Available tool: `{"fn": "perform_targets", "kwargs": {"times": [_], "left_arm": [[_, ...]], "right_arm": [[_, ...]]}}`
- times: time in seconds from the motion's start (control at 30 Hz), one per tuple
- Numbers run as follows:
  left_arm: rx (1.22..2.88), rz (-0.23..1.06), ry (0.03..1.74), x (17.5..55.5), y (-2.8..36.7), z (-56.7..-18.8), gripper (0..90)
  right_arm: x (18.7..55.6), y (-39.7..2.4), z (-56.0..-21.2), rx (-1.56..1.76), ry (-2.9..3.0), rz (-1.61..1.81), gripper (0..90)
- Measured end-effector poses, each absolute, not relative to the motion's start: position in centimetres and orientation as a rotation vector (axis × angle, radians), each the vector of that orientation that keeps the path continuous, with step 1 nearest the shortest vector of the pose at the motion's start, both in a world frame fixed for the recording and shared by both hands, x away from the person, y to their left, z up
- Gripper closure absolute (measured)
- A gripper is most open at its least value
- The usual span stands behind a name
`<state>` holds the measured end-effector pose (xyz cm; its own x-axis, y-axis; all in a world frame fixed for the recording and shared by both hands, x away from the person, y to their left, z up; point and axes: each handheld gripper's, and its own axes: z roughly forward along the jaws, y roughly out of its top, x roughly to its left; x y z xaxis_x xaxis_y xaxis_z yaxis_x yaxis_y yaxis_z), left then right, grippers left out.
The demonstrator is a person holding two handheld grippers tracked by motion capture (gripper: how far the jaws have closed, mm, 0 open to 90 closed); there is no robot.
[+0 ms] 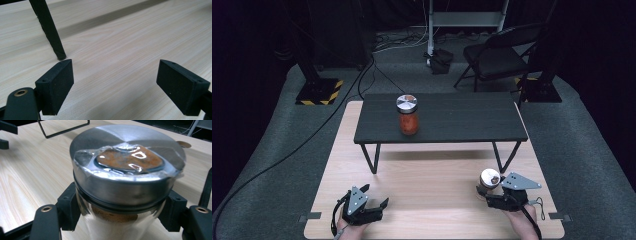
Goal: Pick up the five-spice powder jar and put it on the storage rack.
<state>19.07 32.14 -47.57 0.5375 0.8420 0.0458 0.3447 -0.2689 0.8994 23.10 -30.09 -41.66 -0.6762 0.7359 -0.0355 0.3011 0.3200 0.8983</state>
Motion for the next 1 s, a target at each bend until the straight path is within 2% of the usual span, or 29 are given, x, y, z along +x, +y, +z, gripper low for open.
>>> {"fn": "perform_targets", "kwargs": {"times": [1.0], "left_arm": [[1.842, 0.671, 0.979, 19.1, 32.2, -47.6, 14.3]], "right_arm": [[23.6, -29.9, -33.1, 0.949, 2.142, 1.314, 30.5]]}}
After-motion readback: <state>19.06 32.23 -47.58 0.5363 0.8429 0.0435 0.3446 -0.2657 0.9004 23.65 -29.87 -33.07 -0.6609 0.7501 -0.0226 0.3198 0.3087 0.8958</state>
